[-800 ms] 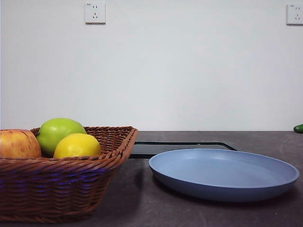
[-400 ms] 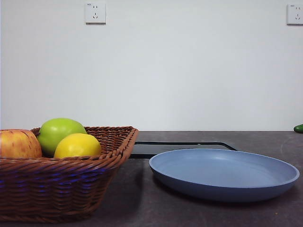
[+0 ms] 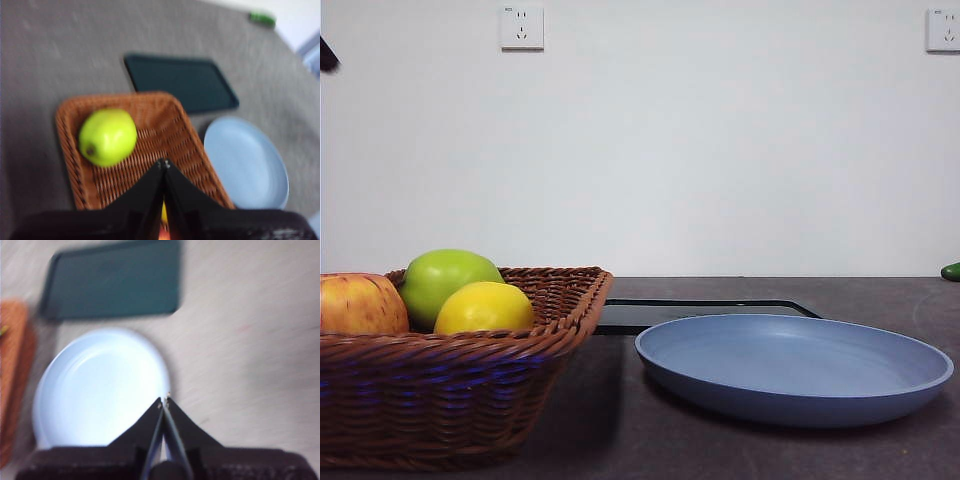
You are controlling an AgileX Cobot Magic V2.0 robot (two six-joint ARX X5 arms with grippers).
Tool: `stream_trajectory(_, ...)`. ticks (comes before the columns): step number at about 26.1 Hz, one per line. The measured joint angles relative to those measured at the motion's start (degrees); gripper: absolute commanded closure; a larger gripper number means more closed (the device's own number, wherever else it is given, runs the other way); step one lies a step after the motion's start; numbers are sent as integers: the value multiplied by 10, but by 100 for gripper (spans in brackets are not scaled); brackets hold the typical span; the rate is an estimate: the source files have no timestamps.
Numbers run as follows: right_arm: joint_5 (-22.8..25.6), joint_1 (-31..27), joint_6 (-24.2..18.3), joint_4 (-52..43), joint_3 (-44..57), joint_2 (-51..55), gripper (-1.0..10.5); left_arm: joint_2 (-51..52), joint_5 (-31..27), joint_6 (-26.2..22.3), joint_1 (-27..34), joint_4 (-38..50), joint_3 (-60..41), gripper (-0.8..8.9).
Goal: Take the lemon from the basket,put the lemon in the plate,hand out the plate
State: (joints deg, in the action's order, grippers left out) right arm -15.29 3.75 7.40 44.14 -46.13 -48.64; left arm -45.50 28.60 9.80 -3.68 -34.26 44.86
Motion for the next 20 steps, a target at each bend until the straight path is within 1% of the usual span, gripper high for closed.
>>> stream_trajectory(3, -40, 1, -6, 3, 0, -36, 842, -36, -1, -17, -28, -26, 19, 807)
stream_trajectory(6, -52, 10, -5, 3, 0, -85, 701, -57, -1, -26, -63, -21, 24, 807)
stream_trajectory(7, -52, 13, -3, 1, 0, -104, 686, -61, -1, -27, -74, -21, 24, 807)
stream_trajectory(12, -52, 37, 2, -59, 0, -201, 689, -65, -1, -28, -105, -15, 24, 805)
stream_trajectory(18, -52, 69, 18, -109, 0, -349, 689, -65, 0, -28, -110, -15, 24, 804)
stream_trajectory(20, -52, 74, 23, -124, 0, -383, 722, -65, 0, -28, -110, -15, 24, 804)
